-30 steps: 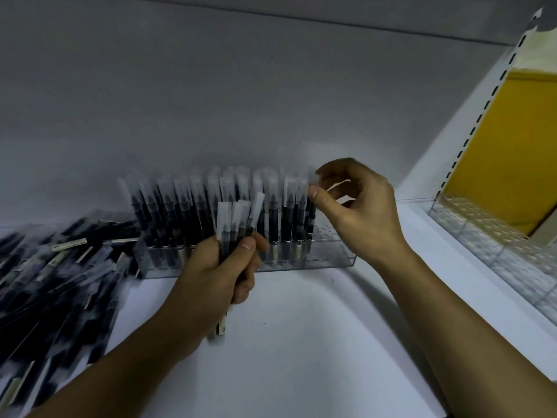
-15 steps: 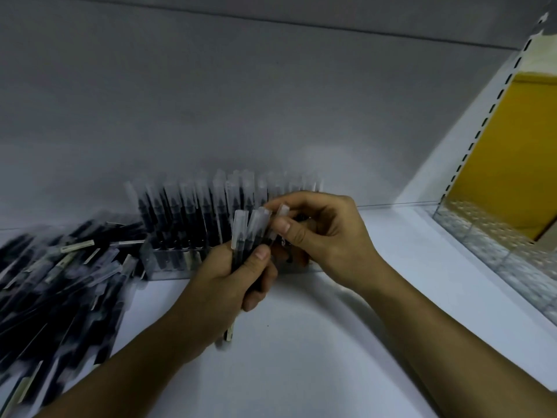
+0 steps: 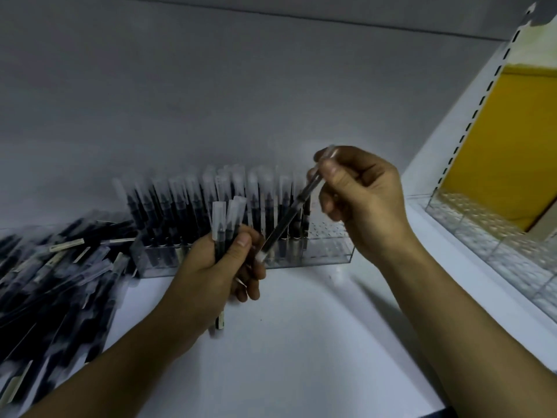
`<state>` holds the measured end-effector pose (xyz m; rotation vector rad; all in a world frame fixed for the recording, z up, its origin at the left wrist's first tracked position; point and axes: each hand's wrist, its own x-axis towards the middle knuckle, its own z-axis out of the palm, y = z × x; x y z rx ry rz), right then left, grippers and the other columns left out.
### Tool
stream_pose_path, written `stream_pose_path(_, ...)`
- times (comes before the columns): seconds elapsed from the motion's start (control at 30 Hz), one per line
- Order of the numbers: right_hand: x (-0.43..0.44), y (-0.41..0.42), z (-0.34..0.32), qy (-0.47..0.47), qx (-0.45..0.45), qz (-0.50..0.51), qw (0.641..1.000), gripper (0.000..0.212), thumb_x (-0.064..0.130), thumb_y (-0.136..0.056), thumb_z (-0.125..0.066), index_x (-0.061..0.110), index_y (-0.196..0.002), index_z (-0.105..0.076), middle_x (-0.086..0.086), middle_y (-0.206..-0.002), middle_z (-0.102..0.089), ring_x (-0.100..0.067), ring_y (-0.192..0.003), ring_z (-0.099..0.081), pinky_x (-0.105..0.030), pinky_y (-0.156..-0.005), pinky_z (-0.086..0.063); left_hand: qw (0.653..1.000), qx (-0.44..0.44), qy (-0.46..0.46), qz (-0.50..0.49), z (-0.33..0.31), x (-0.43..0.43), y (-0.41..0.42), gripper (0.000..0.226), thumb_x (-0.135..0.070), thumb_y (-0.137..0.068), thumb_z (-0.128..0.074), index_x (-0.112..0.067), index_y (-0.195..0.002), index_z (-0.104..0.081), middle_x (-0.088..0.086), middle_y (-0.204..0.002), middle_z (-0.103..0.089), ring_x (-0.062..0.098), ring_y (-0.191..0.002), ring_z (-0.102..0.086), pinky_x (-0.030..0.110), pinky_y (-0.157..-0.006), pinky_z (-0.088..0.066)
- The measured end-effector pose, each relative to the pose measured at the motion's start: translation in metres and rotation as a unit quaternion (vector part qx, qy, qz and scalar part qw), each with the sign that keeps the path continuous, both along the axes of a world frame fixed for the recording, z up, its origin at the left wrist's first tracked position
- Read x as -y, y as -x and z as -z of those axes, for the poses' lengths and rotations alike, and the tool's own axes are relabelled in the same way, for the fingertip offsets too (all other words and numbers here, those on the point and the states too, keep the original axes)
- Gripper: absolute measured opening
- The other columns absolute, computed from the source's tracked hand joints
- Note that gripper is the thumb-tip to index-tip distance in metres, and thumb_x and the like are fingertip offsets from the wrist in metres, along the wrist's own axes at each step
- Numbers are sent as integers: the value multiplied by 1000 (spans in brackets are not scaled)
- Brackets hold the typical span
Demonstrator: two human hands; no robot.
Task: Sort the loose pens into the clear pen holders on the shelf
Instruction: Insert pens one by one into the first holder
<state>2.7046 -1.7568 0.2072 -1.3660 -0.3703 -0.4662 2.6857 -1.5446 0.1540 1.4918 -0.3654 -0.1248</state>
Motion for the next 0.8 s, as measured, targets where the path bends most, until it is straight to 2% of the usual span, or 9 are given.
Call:
stream_pose_path(0.1, 10, -4, -3, -60, -17, 33, 998, 2, 9, -90, -69, 9, -90, -70, -10, -79, -65, -18, -53, -55, -24, -47, -40, 1000, 16, -6, -19, -2, 2, 1, 31, -35, -90, -45, -10, -100, -61, 6, -60, -53, 13, -43, -43, 23, -39, -36)
stream_pose_path(0.2, 18, -7, -5, -59, -14, 91, 994, 14, 1, -93, -64, 10, -84, -70, -6, -72, -65, -19, -58, -56, -27, -53, -44, 999, 7, 19, -27, -1, 4, 0, 31, -31, -91, -45, -7, -101, -60, -1, -54, -37, 7, -41, -29, 20, -35, -24)
stream_pose_path(0.27, 20, -8, -6, -44, 3, 146, 988, 11, -2, -92, -64, 5, -84, -69, -5, -67, -63, -20, -57, -55, -30, -55, -45, 999, 1, 13, -34, -1, 4, 0, 25, -26, -95, -45, -6, -100, -60, -5, -52, -36, 6, -41, -27, 20, -36, -22)
stream_pose_path(0.33, 22, -9, -6, -17, 32, 200, 979, 7, -1, -93, -65, -1, -86, -67, -9, -66, -62, -20, -54, -53, -31, -55, -45, 999, -15, 6, -33, 0, 4, -3, 18, -12, -102, -42, -6, -97, -58, -7, -49, -36, 4, -38, -28, 19, -35, -22)
stream_pose_path(0.43, 21, -9, -4, 58, 75, 262, 960, 10, 7, -93, -68, -2, -87, -68, -18, -71, -64, -32, -58, -57, -34, -55, -49, 998, -53, 12, -23, 1, 2, -7, 31, 5, -101, -32, -9, -90, -57, -5, -47, -36, 5, -35, -27, 19, -35, -20)
stream_pose_path(0.57, 17, -9, 0, 114, 78, 265, 954, 4, 10, -88, -73, 11, -87, -70, -9, -76, -70, -34, -66, -65, -37, -61, -56, 998, -68, 13, -15, 1, 1, -9, 35, 9, -99, -29, -9, -86, -56, -4, -47, -36, 7, -35, -26, 20, -38, -17)
stream_pose_path(0.67, 14, -8, 2, 153, 86, 257, 951, 11, 11, -86, -76, 19, -87, -70, -3, -79, -71, -30, -69, -67, -37, -63, -59, 998, -64, 9, -14, 1, 2, -7, 34, 8, -99, -30, -9, -86, -55, -4, -48, -36, 8, -36, -26, 22, -40, -15)
stream_pose_path(0.8, 11, -7, 5, 202, 76, 231, 949, 11, 14, -86, -80, 19, -91, -72, 3, -83, -73, -19, -73, -68, -28, -66, -57, 997, -69, 4, -21, 1, 3, -6, 32, 7, -100, -30, -8, -86, -55, -2, -49, -35, 8, -36, -25, 29, -43, -11)
